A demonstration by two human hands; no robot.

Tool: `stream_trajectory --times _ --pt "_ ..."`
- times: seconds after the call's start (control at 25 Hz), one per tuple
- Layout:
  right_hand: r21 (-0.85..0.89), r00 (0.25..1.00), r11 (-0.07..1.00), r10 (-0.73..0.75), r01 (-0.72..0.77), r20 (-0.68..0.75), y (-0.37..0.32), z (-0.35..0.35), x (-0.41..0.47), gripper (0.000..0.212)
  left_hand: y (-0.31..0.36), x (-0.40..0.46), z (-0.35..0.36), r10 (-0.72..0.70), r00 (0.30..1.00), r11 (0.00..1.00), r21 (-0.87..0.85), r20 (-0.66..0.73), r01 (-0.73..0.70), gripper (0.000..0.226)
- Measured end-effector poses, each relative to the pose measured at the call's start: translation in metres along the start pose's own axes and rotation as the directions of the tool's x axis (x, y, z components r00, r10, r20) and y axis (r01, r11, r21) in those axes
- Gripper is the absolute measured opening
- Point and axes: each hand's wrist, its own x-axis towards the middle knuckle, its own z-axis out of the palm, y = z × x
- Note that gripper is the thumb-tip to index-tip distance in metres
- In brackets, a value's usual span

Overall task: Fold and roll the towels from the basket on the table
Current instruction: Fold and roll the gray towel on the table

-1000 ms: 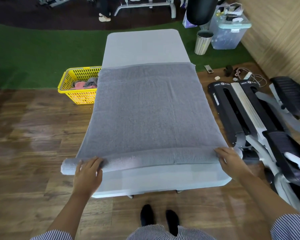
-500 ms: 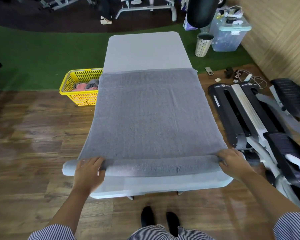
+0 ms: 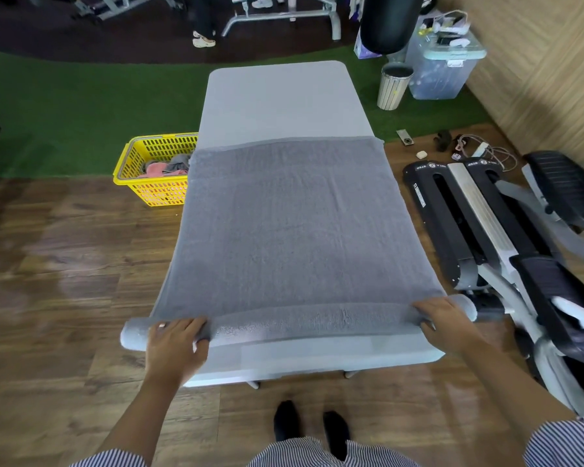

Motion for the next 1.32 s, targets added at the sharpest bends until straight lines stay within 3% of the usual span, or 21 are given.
stream_trajectory --times 0.12,0.24,0.32,0.44,0.52,0.68,0.76,0.96,1.08,1.16,1.32 --pt "0.0 0.999 1.0 -0.027 0.027 0.047 0.0 -0.005 0.003 0.04 -0.007 0.003 -0.005 0.042 0.999 0.999 0.029 -0.015 -0.042 0.039" --pt "0.031 0.986 0.998 -0.044 0.049 -0.158 0.001 -0.001 0.006 0.04 -0.007 0.009 -0.005 0.01 0.996 1.0 0.006 -0.092 -0.01 0.043" --pt "0.076 0.977 0.997 0.0 0.017 -0.213 0.0 0.002 0.006 0.039 -0.004 0.011 0.001 -0.011 0.996 0.999 -0.035 -0.089 0.008 0.043" --pt "0.152 0.99 0.988 0.005 0.017 -0.142 0.0 0.006 0.002 0.047 -0.005 0.01 0.012 -0.036 0.999 0.997 -0.063 -0.027 0.034 0.046" --pt "0.075 0.993 0.997 -0.026 0.035 -0.117 -0.001 0.005 0.0 0.055 -0.005 0.011 0.012 -0.043 0.999 0.996 -0.079 -0.005 0.043 0.048" --pt "0.068 0.999 0.997 0.027 -0.024 -0.035 0.001 -0.004 0.001 0.034 -0.005 0.011 -0.002 0.042 0.999 0.999 -0.033 -0.015 -0.042 0.038" --pt "0.035 1.0 0.999 0.009 -0.01 0.029 0.0 -0.011 0.004 0.034 -0.011 0.013 -0.006 0.077 0.997 0.997 -0.002 -0.014 -0.077 0.037" --pt "0.048 0.985 0.997 -0.047 0.056 -0.165 -0.007 -0.009 0.01 0.039 -0.008 0.018 0.0 0.08 0.996 0.996 -0.03 -0.043 -0.081 0.045" --pt "0.114 0.996 0.993 -0.016 0.026 -0.09 -0.009 -0.002 0.008 0.046 -0.003 0.014 0.013 0.061 0.998 0.996 -0.068 -0.011 -0.061 0.05" --pt "0.062 0.997 0.997 -0.037 0.041 -0.062 -0.007 0.001 0.008 0.055 -0.001 0.014 0.017 0.034 0.999 0.996 -0.078 0.001 -0.033 0.055" --pt "0.014 0.999 0.999 0.03 -0.029 -0.037 -0.008 -0.005 0.009 0.04 0.008 0.017 0.005 0.037 0.998 0.997 -0.074 0.043 -0.034 0.035"
